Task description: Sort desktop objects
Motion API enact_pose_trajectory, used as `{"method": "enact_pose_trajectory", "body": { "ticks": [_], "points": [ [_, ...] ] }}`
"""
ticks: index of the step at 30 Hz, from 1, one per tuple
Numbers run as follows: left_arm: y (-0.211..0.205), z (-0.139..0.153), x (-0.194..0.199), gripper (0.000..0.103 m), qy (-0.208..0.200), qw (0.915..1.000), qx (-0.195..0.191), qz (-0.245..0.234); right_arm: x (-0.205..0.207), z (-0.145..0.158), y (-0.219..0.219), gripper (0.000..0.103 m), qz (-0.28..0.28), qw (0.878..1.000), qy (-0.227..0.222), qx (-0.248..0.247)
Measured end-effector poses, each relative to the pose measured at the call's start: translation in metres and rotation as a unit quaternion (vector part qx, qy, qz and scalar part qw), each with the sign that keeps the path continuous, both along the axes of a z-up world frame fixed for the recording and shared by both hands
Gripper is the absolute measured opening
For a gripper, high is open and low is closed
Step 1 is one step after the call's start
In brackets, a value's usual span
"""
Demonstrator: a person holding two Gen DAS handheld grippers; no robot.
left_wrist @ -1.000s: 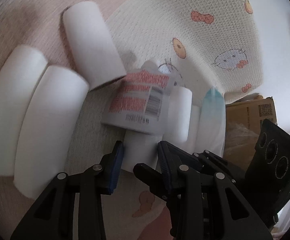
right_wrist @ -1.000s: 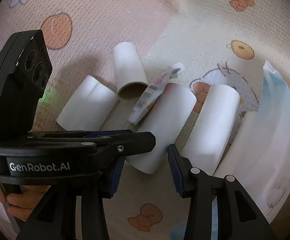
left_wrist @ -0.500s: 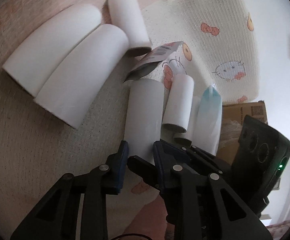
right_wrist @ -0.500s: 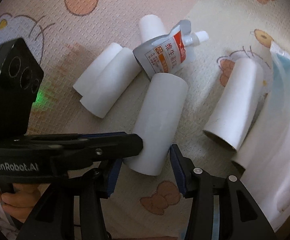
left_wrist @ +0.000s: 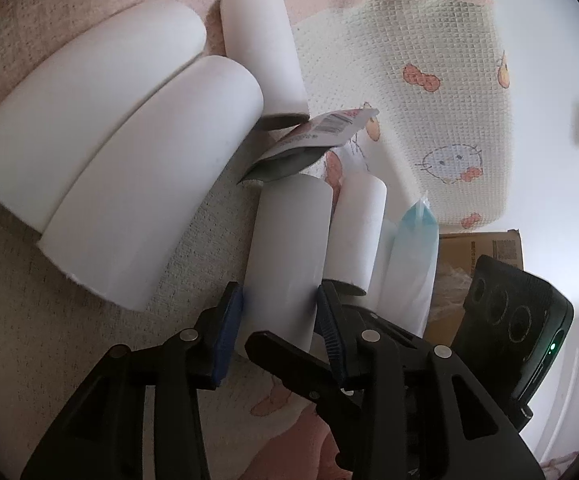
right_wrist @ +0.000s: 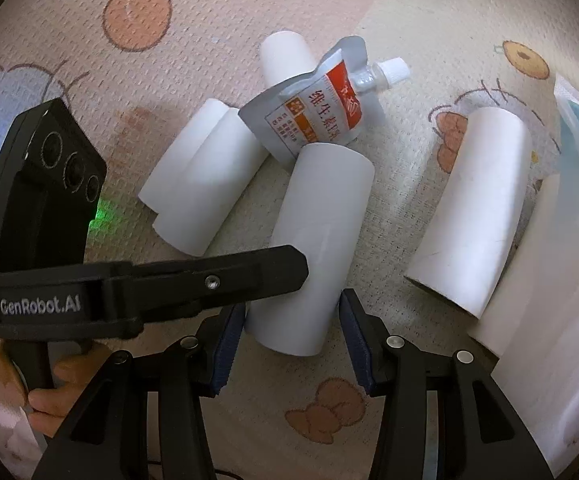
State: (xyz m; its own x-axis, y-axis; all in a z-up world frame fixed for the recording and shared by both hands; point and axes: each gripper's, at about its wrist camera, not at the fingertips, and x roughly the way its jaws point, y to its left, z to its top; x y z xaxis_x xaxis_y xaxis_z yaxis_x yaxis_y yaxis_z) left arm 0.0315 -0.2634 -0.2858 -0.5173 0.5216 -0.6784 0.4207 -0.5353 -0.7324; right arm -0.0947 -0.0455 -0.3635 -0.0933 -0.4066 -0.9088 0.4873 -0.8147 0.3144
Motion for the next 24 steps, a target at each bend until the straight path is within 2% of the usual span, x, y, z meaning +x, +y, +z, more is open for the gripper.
{"method": "enact_pose_trajectory", "body": {
  "ticks": [2,6,10,17,20,21,24],
  "points": [
    [0.004,0.004,0.001,0.041,0.004,0.9999,-0.011,-0.007,0.001,0.001,-0.002,0.047,0.002,1.000,0.003,0.003],
    [0.013,0.027,0.001,0.040,0.023,0.9975,-0.062,-0.025,0.004,0.010,-0.004,0.047,0.010,1.000,0.017,0.006],
    [0.016,0.060,0.000,0.040,0.050,0.9914,-0.117,-0.033,0.001,0.029,-0.004,0.047,0.007,0.999,0.026,-0.024],
    [0.019,0.109,0.001,0.040,0.095,0.9774,-0.185,-0.037,0.000,0.078,-0.015,0.047,0.033,0.995,0.088,-0.043],
    [0.028,0.124,0.001,0.040,0.109,0.9682,-0.220,-0.045,0.001,0.094,-0.012,0.047,0.042,0.992,0.107,-0.047],
    [0.030,0.130,0.000,0.040,0.114,0.9648,-0.232,-0.049,0.016,0.100,-0.017,0.047,0.044,0.992,0.113,-0.046],
    [0.035,0.144,0.000,0.040,0.125,0.9567,-0.258,-0.049,0.014,0.115,0.003,0.047,0.053,0.989,0.132,-0.046]
  ]
}}
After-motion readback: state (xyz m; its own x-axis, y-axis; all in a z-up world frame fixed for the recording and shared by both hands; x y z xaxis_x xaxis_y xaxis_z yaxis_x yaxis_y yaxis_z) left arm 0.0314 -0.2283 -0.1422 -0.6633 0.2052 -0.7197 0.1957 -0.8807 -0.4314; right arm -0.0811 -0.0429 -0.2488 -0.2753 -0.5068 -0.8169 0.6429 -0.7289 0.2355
